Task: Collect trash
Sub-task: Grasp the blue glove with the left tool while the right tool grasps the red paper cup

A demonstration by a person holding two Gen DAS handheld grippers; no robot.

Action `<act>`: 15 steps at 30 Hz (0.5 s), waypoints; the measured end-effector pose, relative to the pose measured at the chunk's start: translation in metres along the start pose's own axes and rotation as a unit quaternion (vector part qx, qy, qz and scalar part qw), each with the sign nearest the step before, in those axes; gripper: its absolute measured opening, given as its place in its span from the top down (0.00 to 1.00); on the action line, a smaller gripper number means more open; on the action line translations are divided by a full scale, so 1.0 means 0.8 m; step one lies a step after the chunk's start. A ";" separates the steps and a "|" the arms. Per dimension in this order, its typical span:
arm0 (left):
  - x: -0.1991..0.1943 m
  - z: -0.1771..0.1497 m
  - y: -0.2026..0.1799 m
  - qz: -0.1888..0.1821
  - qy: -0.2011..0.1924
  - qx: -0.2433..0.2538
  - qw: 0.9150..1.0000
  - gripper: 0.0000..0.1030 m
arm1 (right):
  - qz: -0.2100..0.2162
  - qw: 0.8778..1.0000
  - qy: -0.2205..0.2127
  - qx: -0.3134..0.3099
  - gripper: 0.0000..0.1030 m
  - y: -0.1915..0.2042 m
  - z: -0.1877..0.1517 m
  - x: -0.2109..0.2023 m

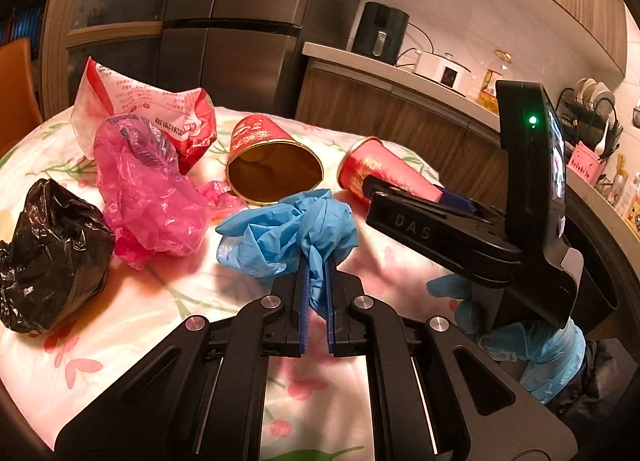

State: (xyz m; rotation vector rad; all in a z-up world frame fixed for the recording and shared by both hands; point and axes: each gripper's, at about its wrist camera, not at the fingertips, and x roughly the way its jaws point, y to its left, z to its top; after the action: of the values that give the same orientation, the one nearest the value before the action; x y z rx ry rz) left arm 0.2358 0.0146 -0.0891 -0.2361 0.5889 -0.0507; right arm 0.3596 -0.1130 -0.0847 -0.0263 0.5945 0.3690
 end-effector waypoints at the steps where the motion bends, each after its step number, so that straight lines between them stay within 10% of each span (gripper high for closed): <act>1: 0.002 0.002 0.001 0.000 0.001 -0.001 1.000 0.95 | 0.000 1.000 0.003 0.000 0.33 0.000 0.000 0.002; 15: 0.005 0.002 0.003 -0.003 0.006 -0.002 1.000 0.95 | -0.002 1.000 0.010 0.000 0.41 0.000 -0.002 0.003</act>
State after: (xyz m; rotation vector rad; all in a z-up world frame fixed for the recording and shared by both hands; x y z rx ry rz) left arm 0.2401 0.0169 -0.0908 -0.2412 0.6006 -0.0566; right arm 0.3600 -0.1124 -0.0875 -0.0308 0.6151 0.3660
